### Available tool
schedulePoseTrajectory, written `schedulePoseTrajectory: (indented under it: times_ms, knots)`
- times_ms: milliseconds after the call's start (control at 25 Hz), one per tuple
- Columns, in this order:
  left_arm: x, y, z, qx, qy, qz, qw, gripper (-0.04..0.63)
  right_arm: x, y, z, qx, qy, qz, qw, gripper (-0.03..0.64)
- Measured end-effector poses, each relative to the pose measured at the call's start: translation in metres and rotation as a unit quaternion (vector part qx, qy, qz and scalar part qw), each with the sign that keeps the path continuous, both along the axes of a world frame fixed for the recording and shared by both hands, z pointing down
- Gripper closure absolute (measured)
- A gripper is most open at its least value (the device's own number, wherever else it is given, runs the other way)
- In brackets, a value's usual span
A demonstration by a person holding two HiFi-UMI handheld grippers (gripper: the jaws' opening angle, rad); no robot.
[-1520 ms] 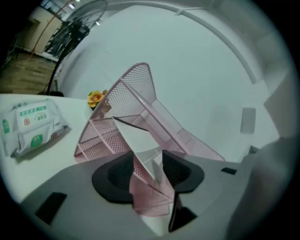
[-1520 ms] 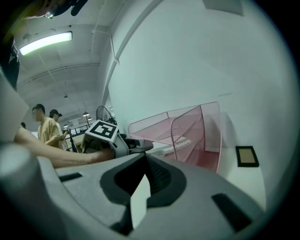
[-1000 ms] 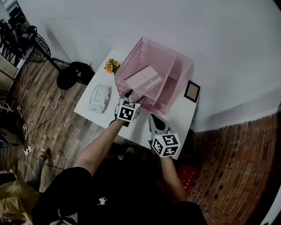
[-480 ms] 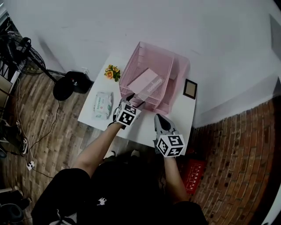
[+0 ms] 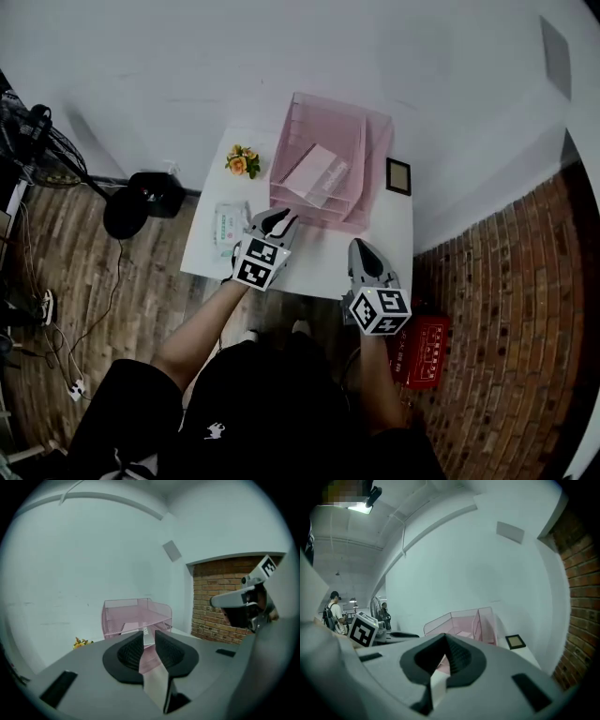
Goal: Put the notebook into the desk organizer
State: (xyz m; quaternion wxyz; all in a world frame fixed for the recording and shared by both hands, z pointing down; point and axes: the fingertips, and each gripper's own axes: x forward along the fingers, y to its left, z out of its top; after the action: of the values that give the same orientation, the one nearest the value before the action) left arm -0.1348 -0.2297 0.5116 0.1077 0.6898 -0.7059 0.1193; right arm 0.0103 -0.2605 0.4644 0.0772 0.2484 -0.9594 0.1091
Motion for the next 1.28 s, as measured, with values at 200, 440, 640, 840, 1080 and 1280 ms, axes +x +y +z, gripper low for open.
schedulePoseTrajectory:
  times_ms: [200, 440, 640, 840, 1080, 1280]
  knots:
    - [-0.008, 0.039, -0.026, 0.023, 0.011, 0.008, 0.9996, 0.589, 0.009, 0.035, -0.017, 0.017, -0.005, 0.022, 1.000, 0.615]
    - [-0.008, 0.079, -0.046, 0.033, -0.004, 0.031, 0.9989, 0.591, 0.016, 0.073, -0.035, 0.034, -0.013, 0.051, 0.998, 0.615]
    - [-0.008, 0.109, -0.061, 0.060, -0.014, 0.048, 0.9969, 0.591, 0.019, 0.101, -0.050, 0.063, -0.004, 0.066, 0.996, 0.615]
    - [-0.012, 0.133, -0.072, 0.074, -0.019, 0.051, 0.9958, 0.592, 0.019, 0.121, -0.059, 0.070, -0.004, 0.068, 0.995, 0.615]
    - [-0.016, 0.148, -0.086, 0.087, -0.022, 0.045, 0.9949, 0.592, 0.019, 0.127, -0.059, 0.069, 0.001, 0.073, 0.995, 0.615]
    - [-0.021, 0.155, -0.082, 0.082, -0.009, 0.039, 0.9958, 0.592, 0.027, 0.126, -0.062, 0.067, 0.000, 0.086, 0.994, 0.615]
